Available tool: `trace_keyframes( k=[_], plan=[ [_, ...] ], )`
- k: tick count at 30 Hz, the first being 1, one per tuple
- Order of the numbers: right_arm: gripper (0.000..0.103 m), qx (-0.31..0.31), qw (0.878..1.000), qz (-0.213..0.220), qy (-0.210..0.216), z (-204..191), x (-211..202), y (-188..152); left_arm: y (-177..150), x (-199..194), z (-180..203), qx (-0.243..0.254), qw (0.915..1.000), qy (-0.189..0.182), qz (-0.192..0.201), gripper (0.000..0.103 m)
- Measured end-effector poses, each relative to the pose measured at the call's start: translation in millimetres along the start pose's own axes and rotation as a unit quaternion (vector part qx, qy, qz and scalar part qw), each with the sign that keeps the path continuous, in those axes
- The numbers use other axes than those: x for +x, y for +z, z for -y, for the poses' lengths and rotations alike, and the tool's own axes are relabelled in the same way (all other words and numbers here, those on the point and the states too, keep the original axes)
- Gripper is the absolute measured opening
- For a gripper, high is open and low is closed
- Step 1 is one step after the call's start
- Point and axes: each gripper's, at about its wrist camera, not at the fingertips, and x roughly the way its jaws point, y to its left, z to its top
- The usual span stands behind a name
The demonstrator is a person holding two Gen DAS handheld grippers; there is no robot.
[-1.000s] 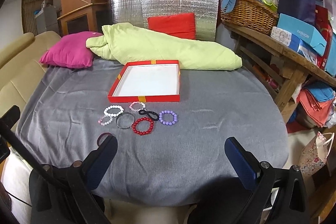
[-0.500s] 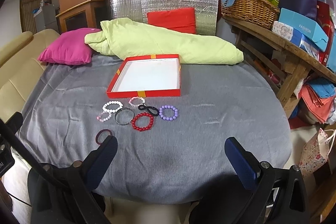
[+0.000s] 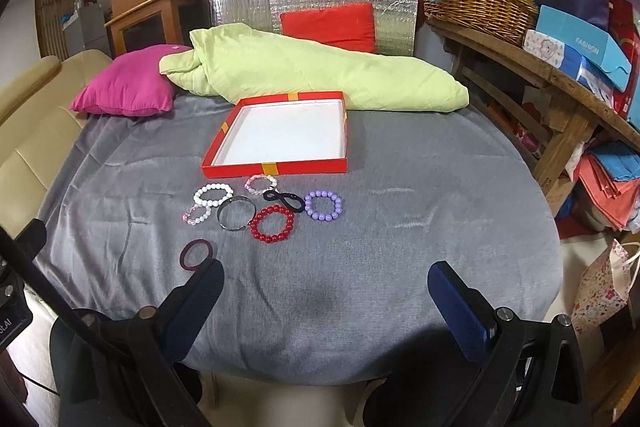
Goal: Organize jewelry
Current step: 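Lower both tools toward the bracelets lying in front of the red box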
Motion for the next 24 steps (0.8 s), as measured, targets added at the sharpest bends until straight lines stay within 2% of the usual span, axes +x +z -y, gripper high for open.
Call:
trace_keyframes(
  k=[20,24],
  plan=[
    [0.103,0.01,1.0,-0.027,0.0,11,45,3,-6,48,13,0.016,0.999,0.004,-0.041,0.103],
    [0.103,0.019,0.999,-0.036,0.015,25,62,3,-10,67,16,0.018,0.9982,-0.01,-0.056,0.103]
  ],
)
